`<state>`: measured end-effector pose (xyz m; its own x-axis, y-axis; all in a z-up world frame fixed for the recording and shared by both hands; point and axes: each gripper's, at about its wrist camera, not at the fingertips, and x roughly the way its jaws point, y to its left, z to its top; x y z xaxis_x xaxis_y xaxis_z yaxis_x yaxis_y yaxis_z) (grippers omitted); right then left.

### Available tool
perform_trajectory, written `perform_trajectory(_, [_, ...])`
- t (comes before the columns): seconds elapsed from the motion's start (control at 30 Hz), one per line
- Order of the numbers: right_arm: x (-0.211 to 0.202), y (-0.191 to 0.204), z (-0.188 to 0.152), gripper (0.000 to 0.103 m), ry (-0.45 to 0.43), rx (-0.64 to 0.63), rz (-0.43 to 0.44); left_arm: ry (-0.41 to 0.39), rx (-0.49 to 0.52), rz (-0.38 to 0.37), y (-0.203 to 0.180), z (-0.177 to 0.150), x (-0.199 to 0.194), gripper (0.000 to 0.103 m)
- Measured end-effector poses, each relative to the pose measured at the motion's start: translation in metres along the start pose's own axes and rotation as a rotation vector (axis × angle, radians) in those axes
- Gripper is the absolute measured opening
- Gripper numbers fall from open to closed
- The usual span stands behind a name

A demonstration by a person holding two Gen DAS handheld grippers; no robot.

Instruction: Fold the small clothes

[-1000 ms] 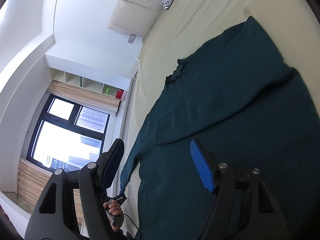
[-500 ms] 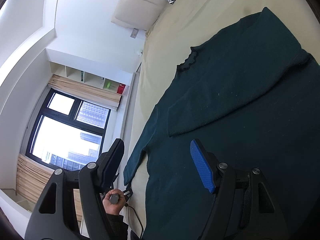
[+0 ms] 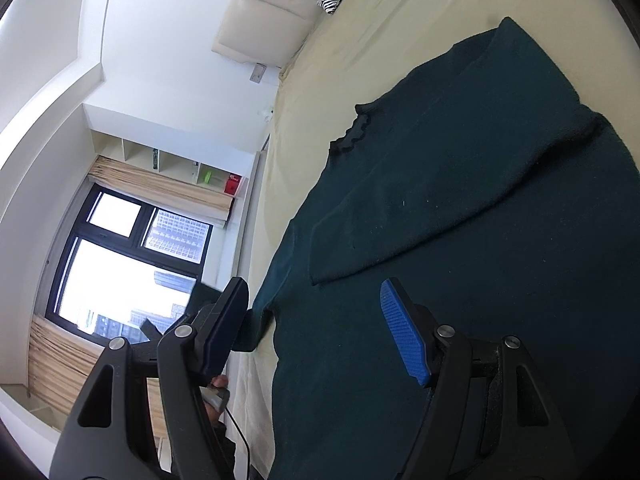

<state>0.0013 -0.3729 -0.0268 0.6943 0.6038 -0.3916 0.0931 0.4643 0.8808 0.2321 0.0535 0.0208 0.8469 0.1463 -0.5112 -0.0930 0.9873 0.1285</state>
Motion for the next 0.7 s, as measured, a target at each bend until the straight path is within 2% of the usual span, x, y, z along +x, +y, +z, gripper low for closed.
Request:
perform_trajectory(0.03, [0.007,-0.002,0.003,0.067,0.019,0.011,0.005,-0.035,0.147,0.009,-0.04,-0.009,-0.008,0.008])
perform_trajectory(0.07, [0.014,-0.003,0.006,0.067,0.033,0.025,0.017,-0.063,0.229,0.015,-0.065,-0.018,-0.013,0.008])
perform_trajectory(0.13, [0.033,-0.005,0.01,0.067,0.083,0.068,0.087,-0.098,0.317,0.026,-0.1,-0.036,-0.018,0.008])
perform_trajectory(0.17, [0.046,-0.007,0.012,0.068,0.119,0.105,0.134,-0.105,0.339,0.023,-0.108,-0.04,-0.02,0.008])
perform_trajectory(0.3, [0.096,0.001,0.016,0.068,0.224,0.157,0.22,-0.161,0.493,0.057,-0.137,-0.072,-0.03,0.009])
perform_trajectory(0.4, [0.133,0.01,0.016,0.069,0.308,0.187,0.276,-0.189,0.56,0.071,-0.139,-0.086,-0.035,0.009])
perform_trajectory(0.53, [0.168,0.027,0.018,0.069,0.375,0.182,0.297,-0.195,0.607,0.078,-0.139,-0.105,-0.047,0.009])
perform_trajectory(0.63, [0.185,0.041,0.014,0.067,0.451,0.131,0.281,-0.187,0.62,0.073,-0.139,-0.109,-0.045,0.009])
perform_trajectory(0.7, [0.194,0.047,0.014,0.061,0.486,0.104,0.232,-0.192,0.619,0.074,-0.139,-0.111,-0.047,0.009])
